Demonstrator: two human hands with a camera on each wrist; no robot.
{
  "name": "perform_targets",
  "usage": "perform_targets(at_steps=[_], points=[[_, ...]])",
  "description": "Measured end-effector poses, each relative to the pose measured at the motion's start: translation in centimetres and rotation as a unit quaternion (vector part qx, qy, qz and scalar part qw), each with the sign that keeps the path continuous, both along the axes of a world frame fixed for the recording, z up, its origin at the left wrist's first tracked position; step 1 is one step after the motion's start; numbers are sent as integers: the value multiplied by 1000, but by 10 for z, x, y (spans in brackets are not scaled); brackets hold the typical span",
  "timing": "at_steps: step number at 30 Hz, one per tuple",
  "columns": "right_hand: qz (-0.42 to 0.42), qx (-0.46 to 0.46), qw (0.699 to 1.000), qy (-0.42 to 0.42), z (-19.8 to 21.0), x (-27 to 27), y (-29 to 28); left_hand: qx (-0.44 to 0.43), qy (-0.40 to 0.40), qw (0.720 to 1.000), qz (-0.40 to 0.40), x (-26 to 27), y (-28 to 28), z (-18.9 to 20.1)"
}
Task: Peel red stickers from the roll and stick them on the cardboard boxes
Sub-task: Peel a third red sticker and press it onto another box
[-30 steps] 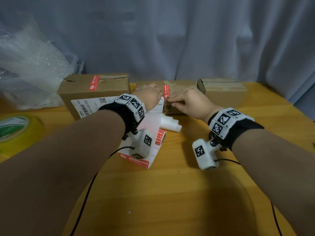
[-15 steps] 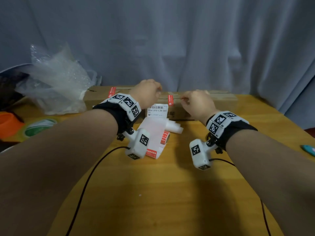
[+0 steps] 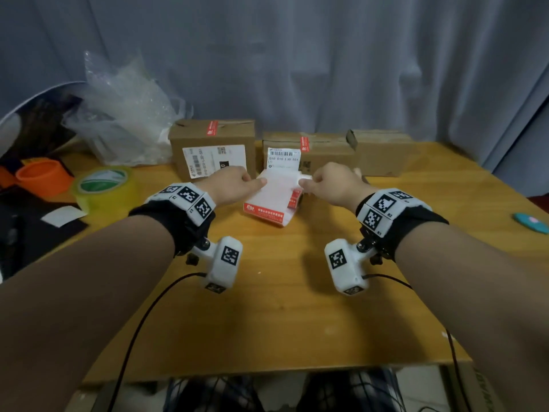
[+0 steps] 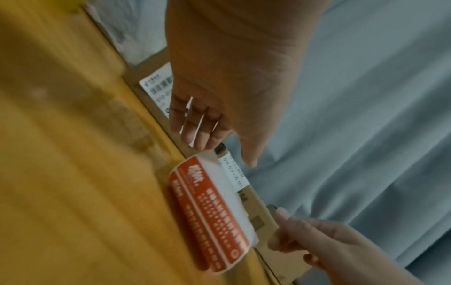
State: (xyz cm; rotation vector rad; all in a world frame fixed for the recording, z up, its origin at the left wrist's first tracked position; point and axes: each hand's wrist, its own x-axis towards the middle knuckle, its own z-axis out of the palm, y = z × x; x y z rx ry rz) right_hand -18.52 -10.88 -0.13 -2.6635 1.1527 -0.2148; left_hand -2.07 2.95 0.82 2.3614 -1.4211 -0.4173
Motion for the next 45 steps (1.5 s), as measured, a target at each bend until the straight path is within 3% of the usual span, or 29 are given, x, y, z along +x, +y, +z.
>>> perform_targets(at_steps=[5,8,11,14,18,23,28,38,45], points=[[0,11,1000,1,-9,0,6,9,115,993,40,4,5,-13],[-5,29,1000,-9,-9,2,6,-64,178,981,49,0,0,-13],[-13,85,993,-85,-9,4,5,-159,222,961,50,-5,-6,-9],[15,186,965,-184,-7,6,5,-232,267,934,48,-6,-14,-5],[71,241,917,-310,-3,10,7,-280,290,914,45,-8,-23,-2],[26,272,856,-439,4,13,4,-296,341,892,39,-11,-27,0],[-11,305,820,-485,5,16,-1,-220,311,925,-9,-11,-22,-2],[-49,280,817,-501,5,26,1,-294,333,895,28,-10,-31,-3],[-4,237,860,-451,-2,30,0,-348,286,892,34,-15,-34,-1]])
